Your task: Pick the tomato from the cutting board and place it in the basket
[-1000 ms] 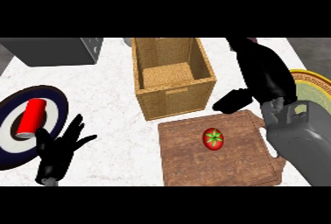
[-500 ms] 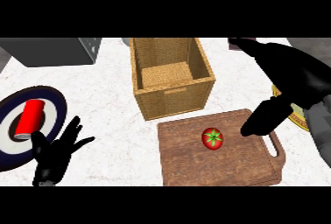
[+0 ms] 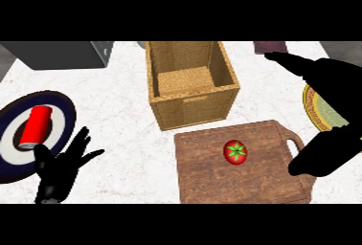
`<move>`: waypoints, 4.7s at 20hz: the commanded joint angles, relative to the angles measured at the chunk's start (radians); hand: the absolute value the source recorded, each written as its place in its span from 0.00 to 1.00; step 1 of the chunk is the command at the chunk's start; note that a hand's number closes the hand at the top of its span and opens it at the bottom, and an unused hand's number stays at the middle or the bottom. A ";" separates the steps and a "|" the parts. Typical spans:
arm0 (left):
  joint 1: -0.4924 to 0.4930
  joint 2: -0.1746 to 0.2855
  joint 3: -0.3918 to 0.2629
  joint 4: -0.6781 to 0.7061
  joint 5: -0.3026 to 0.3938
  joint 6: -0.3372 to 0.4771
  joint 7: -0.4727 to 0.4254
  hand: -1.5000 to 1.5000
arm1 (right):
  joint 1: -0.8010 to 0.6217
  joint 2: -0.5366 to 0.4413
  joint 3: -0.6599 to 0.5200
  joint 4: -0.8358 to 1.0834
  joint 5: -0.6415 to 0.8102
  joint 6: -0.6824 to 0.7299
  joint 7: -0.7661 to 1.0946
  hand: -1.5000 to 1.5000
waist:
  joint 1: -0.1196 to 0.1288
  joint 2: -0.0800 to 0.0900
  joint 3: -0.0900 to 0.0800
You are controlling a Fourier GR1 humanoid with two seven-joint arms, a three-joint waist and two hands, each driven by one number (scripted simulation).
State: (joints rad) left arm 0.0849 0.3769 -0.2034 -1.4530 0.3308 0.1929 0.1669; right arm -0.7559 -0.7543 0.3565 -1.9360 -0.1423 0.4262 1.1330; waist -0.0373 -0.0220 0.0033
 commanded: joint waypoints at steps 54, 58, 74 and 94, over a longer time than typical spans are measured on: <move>-0.007 -0.013 0.058 0.096 -0.069 -0.079 0.082 0.50 | 0.410 0.309 0.230 0.261 0.590 -0.153 -0.142 0.00 | 0.035 0.023 -0.004; 0.007 -0.056 0.037 0.095 -0.100 -0.055 0.056 0.50 | 0.392 0.376 0.260 0.331 0.659 -0.167 -0.160 0.00 | 0.041 0.024 -0.004; 0.045 -0.049 0.062 0.090 -0.122 -0.087 0.036 0.50 | 0.407 0.374 0.310 0.431 0.850 -0.215 -0.333 1.00 | 0.043 0.024 -0.003; -0.002 -0.070 0.018 0.057 -0.132 -0.089 0.103 0.50 | 0.125 0.753 0.709 0.382 0.909 -0.559 0.074 1.00 | 0.115 0.022 -0.002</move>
State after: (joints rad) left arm 0.0344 0.2971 -0.1732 -1.4533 0.2097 0.1056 0.2348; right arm -0.6122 -0.0180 1.0804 -1.4936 0.7590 0.0525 1.0880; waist 0.0805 -0.0052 0.0066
